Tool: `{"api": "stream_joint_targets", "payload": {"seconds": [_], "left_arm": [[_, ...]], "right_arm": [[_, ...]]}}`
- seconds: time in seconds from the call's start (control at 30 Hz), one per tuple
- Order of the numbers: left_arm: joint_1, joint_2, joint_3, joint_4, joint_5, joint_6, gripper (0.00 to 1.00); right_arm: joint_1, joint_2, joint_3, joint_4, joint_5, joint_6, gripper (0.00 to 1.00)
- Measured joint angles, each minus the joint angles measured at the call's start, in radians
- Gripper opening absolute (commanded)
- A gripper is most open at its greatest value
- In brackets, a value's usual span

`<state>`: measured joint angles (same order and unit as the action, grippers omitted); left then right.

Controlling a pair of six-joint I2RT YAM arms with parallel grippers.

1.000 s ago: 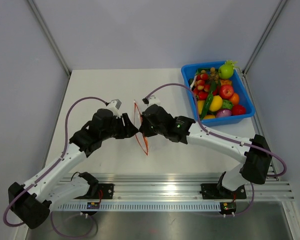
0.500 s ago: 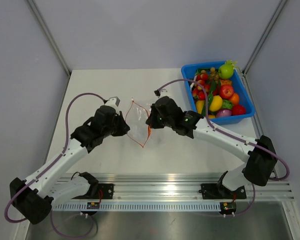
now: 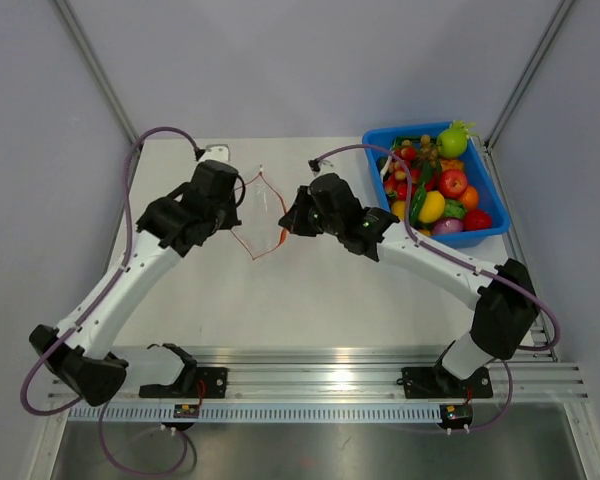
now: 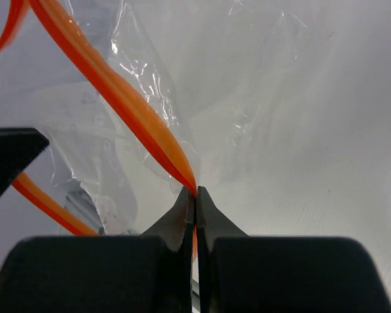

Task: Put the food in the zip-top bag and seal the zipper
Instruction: Open the zipper of the food storage bag.

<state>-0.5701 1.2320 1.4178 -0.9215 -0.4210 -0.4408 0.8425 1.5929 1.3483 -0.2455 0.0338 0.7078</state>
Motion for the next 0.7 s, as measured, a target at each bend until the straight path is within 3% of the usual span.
{"api": "stream_joint_targets", "payload": {"seconds": [0.3,0.33,0.4,0.43,0.47,0.57,0.7], "left_arm": [[-0.105,0.239,-0.052,-0.003,0.000,-0.005,0.00],[-0.117,0.247,-0.065,0.007,0.014,-0.005,0.00],[-0.127,0.246,-0.083,0.017,0.034,-0.005,0.00],[-0.127,0.244,-0.084,0.023,0.040,-0.005,0.00],[-0.126,0.241,-0.084,0.031,0.045,-0.005,0.00],[-0.124,0.229,-0.084,0.055,0.070,-0.005,0.00],[-0.123,0.222,-0.085,0.077,0.107,-0.008,0.00]], "right_arm": [[-0.091,-0.014,-0.233,0.034,0.029,0.070,0.01],[-0.091,-0.023,-0.256,0.034,0.028,0.072,0.15],[-0.090,-0.047,-0.293,0.034,0.026,0.078,0.31],[-0.090,-0.066,-0.305,0.035,0.023,0.070,0.46],[-0.090,-0.073,-0.306,0.037,0.020,0.074,0.55],[-0.090,-0.105,-0.307,0.061,-0.006,0.058,0.72],[-0.090,-0.120,-0.306,0.106,-0.063,0.047,0.87]]}}
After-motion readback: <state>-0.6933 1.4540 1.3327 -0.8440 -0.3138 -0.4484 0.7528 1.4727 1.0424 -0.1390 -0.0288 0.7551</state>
